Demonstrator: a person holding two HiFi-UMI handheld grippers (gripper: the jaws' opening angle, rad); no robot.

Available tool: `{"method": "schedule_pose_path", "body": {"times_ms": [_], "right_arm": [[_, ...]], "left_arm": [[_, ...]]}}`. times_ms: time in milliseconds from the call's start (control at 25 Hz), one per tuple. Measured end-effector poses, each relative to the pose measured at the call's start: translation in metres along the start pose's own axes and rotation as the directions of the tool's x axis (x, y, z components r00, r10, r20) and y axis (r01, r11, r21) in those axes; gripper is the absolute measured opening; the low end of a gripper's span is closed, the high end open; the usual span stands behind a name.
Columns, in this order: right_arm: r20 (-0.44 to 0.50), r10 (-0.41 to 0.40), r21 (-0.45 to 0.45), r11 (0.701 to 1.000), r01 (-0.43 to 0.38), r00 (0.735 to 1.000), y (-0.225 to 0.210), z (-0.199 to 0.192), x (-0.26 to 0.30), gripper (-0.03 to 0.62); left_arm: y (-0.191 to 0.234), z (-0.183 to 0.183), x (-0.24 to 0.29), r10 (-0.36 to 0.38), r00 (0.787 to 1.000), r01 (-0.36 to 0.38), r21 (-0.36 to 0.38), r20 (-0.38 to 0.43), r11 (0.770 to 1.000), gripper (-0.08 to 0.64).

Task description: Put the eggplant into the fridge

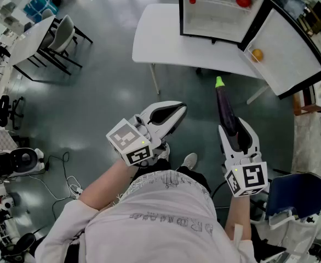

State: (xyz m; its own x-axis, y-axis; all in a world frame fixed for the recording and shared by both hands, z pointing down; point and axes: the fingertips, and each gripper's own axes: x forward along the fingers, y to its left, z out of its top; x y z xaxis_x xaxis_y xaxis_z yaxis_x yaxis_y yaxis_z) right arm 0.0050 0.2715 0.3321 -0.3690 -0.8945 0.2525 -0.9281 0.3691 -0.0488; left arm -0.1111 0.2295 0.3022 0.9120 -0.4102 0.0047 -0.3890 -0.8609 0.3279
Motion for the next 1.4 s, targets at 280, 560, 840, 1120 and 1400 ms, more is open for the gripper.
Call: {"method": "schedule_pose_path", "body": {"times_ms": [280,560,840,1120,1400], "right_arm": [[0.017,-0.011,0.033,0.999,0.011,1.000,-0.001,0.003,0.001,0.198],[-0.004,-0.026,0.057,0.998,0.026,1.000,-0.005,-0.007,-0.001,0.198],[-0.029,-0.025,0.049,0.998,0.027,0.999,-0.012,-0.020,-0.007,0.198],[-0.037,-0.016,0.036,0.999,0.017,0.999,-0.026,-0.029,-0.016,0.198],[-0.009,-0.011,0.027,1.000,0.011,1.000,-0.048,-0.028,-0.033,0.198]], "left_arm": [[-0.002,-0.002,-0.001,-0.002,1.000,0.002,0.014,-0.009,1.000,0.008],[0.000,-0.013,-0.005,0.010,0.999,-0.009,0.018,-0.033,1.000,0.008],[-0.003,-0.025,-0.002,0.024,0.998,-0.023,0.022,-0.062,1.000,0.008],[-0.012,-0.034,0.013,0.035,0.998,-0.034,0.017,-0.061,0.999,0.008],[-0.033,-0.038,0.035,0.033,0.998,-0.031,0.034,-0.057,0.999,0.008]]}}
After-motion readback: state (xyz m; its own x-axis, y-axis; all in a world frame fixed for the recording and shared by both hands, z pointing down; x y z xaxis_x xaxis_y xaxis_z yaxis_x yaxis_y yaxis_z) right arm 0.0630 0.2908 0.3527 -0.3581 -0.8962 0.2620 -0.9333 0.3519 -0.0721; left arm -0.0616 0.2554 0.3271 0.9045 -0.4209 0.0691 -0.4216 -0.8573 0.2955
